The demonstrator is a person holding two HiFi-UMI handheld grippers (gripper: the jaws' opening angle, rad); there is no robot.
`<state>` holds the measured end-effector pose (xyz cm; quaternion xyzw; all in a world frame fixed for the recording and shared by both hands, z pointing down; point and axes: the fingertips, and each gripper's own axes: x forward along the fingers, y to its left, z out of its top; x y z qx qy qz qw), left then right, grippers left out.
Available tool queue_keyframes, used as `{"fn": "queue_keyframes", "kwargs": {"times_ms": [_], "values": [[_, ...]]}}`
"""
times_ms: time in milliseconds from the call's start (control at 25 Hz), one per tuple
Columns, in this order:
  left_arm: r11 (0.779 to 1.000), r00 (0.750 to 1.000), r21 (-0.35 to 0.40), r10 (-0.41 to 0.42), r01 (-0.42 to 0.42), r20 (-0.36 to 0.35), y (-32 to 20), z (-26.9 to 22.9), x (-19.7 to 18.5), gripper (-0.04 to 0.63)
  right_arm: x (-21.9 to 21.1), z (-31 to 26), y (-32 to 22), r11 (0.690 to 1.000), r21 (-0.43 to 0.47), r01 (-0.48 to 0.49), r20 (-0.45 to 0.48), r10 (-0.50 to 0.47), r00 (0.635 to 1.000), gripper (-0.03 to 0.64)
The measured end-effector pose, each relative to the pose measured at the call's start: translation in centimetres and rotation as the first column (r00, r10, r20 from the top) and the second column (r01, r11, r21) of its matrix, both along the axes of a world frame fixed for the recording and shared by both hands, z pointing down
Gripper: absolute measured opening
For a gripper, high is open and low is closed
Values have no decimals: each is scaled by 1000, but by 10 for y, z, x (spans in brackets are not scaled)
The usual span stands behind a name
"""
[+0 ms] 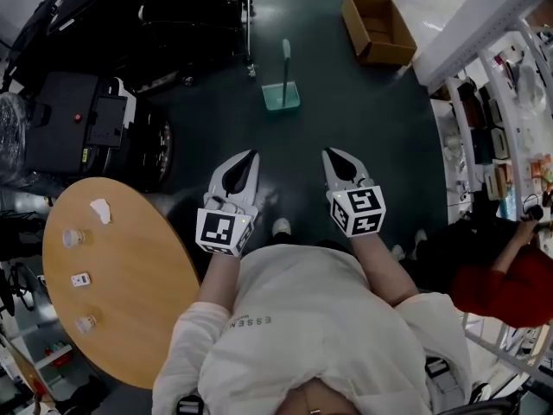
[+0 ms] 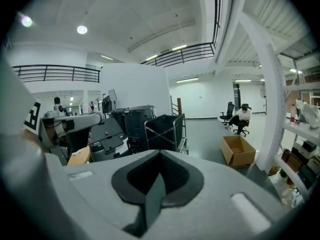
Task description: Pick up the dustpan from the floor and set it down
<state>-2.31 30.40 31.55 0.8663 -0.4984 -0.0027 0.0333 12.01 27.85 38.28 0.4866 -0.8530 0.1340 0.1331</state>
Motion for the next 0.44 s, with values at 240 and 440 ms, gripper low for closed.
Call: {"fn": "queue_keyframes", "kwargs": {"times_ms": [240, 440], "values": [[999, 999, -2, -38, 38, -1, 3, -5, -4, 17, -4, -10, 3, 999, 26, 34, -8, -34, 999, -9], [999, 999, 3, -42, 42, 1, 4, -12, 3, 17, 1, -19, 3, 998, 42, 53, -17, -52, 999, -9]]}}
